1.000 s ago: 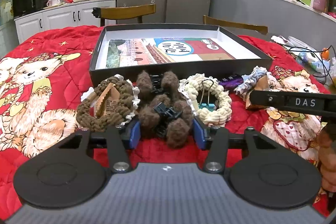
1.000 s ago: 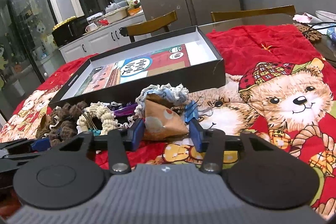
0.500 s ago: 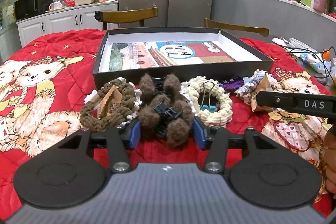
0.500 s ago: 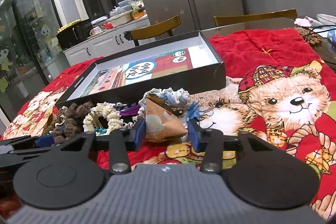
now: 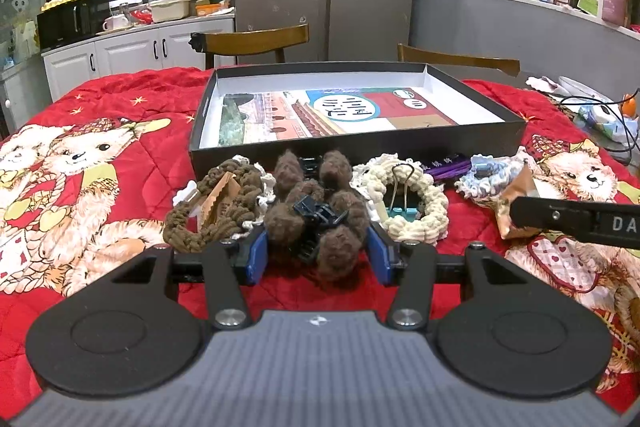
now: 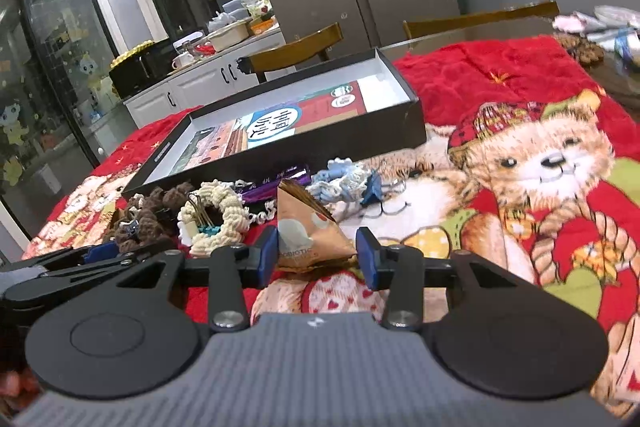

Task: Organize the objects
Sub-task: 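Lift both held items and carry them over the open black box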

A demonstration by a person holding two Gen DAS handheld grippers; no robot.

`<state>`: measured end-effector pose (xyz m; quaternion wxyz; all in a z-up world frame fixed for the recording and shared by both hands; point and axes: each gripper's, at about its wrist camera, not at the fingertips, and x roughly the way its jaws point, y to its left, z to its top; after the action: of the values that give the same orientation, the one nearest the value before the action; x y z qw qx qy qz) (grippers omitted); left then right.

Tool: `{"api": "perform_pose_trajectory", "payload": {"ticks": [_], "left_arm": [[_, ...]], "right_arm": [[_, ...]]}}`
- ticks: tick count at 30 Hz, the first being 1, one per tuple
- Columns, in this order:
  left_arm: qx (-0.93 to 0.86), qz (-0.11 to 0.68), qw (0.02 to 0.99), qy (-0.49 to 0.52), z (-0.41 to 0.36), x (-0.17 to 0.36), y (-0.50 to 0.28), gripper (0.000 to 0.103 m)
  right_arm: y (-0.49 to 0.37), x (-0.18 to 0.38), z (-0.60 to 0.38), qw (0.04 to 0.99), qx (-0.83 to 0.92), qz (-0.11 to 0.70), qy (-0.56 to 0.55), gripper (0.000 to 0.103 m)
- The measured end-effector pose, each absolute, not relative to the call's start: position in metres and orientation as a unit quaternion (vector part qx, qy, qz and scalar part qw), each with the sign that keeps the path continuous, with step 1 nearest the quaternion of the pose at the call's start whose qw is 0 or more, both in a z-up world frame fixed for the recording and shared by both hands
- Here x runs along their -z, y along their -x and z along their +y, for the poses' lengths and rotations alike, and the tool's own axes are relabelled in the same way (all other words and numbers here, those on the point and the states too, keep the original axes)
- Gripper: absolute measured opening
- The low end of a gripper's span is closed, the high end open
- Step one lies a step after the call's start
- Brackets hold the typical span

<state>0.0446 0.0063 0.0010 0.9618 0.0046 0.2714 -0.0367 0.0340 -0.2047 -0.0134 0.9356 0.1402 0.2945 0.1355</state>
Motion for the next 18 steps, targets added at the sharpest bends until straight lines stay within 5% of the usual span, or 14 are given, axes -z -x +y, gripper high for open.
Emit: {"api": "perform_pose_trajectory", "payload": {"ticks": [18], "left_arm": [[0.032, 0.212, 0.976, -0.027, -0.001, -0.009, -0.023, 0.057]], "right_arm": [[-0.017, 0.001, -0.204, 0.931, -0.15, 0.286, -0.168, 0.045]]}}
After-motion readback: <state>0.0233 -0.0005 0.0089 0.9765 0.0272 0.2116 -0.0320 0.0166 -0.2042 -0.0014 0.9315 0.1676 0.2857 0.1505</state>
